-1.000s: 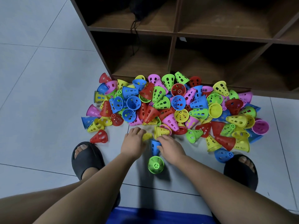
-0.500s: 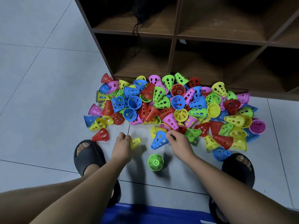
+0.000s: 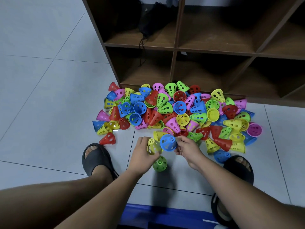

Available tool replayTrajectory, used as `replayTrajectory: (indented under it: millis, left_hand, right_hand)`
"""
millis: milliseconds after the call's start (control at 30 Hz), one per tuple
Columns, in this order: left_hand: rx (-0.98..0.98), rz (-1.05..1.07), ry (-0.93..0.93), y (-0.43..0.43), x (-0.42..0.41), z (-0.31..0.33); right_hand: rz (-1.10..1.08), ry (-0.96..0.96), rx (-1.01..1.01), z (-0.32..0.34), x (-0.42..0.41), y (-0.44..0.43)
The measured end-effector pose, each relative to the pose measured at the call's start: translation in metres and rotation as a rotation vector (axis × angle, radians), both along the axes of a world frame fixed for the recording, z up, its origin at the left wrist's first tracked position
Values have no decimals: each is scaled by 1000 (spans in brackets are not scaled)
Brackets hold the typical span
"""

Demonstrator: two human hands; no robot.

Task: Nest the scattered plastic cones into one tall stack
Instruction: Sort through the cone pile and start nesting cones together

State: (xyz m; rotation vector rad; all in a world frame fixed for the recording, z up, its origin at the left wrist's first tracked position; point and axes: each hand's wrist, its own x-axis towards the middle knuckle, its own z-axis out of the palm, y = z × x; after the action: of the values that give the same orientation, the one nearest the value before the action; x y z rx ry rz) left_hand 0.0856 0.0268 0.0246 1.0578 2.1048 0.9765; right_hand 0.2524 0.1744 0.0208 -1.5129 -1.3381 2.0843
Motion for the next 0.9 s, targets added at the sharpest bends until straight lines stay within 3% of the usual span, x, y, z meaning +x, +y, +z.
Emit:
replayTrajectory:
  millis: [100,300,667,900]
  left_hand:
    - [-18,-88,19,-8,13,-1]
    - [-69,-187,44,-24,25,-20]
    - [-136,-200,44,-31,24,-47]
    - [-296,-186,3,-46,-3,-59]
  right_hand:
    - [-36,66,-65,12,-2,-4]
    - [138,-4,-11,8,0,-15]
    - [341,-289,169,-19,6,-32]
    - [387,-378,215,-38,4,-27]
